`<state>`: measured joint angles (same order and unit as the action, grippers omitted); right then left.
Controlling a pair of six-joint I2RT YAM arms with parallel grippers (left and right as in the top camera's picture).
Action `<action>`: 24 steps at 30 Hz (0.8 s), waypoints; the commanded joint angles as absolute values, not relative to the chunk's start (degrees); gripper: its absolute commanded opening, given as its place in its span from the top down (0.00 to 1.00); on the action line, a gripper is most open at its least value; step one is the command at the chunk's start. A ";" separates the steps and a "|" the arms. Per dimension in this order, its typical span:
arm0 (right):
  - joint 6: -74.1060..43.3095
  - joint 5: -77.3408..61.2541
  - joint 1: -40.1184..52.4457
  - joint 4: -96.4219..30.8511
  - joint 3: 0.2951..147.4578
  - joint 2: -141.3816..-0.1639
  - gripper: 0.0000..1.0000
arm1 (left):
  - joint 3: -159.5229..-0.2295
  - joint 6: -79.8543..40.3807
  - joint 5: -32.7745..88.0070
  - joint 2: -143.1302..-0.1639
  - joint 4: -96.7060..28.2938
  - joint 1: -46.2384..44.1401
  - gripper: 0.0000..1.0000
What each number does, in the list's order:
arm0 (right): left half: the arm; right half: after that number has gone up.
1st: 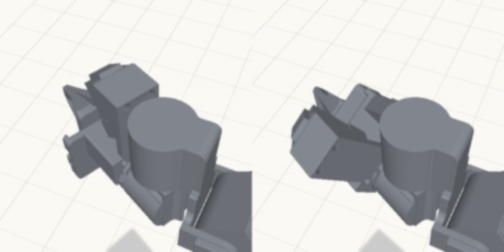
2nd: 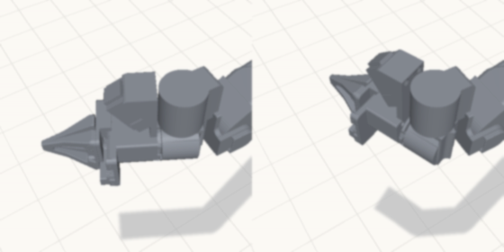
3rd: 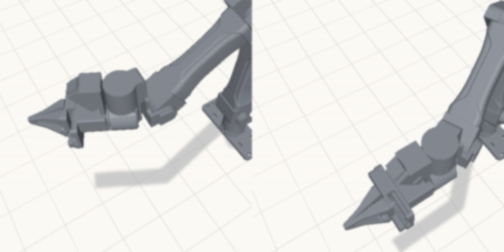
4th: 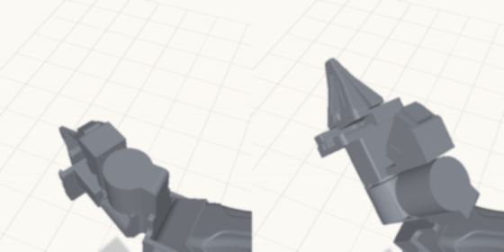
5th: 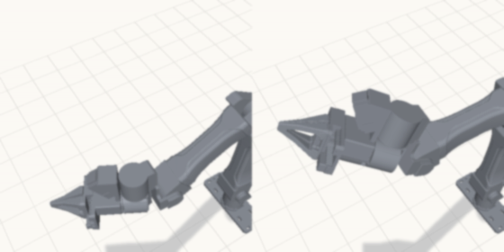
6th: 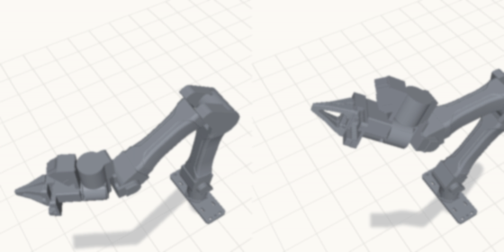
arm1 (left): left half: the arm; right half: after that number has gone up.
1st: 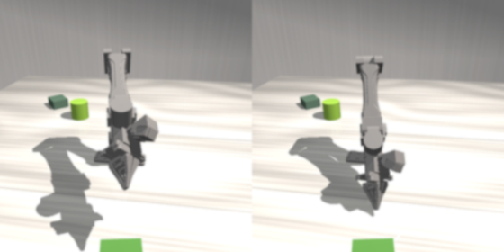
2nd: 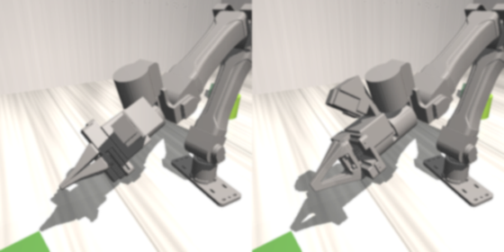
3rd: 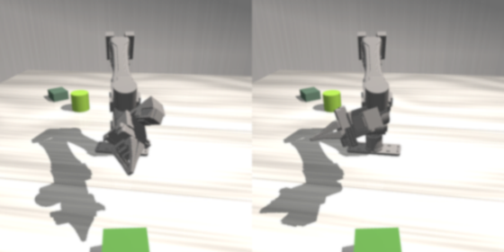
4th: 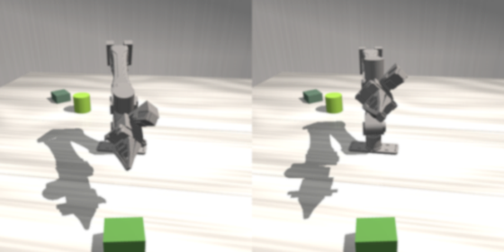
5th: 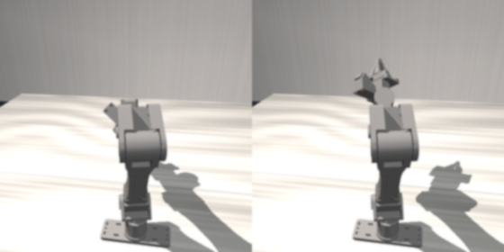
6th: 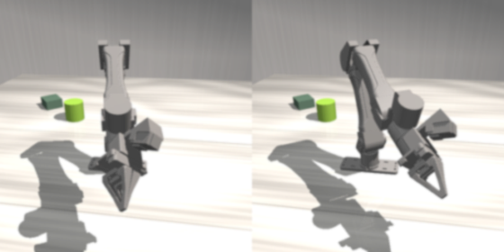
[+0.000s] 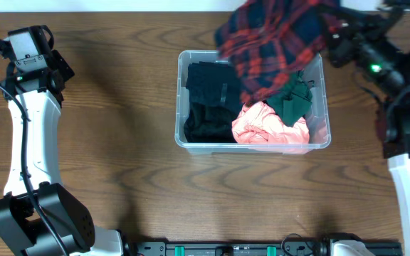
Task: Pack container
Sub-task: 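Lift the plaid shirt with the right gripper toward the container, then lower the plaid shirt into the container over the other clothes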
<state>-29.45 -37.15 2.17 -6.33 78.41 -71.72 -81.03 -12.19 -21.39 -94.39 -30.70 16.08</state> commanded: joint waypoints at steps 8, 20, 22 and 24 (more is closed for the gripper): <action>-37.87 -9.02 20.71 -11.66 78.94 -71.00 0.99 | -81.34 -12.14 -22.15 -93.97 -30.83 16.21 0.02; -48.93 -1.76 30.79 -7.27 78.83 -79.42 0.99 | -81.34 -12.14 -22.15 -93.97 -30.83 16.21 0.02; -49.52 -1.74 31.07 -6.33 78.83 -80.38 0.99 | -81.34 -12.14 -22.15 -93.97 -30.83 16.21 0.02; -50.26 -1.72 31.38 -6.13 78.83 -81.17 0.99 | -81.34 -12.14 -22.15 -93.97 -30.83 16.21 0.02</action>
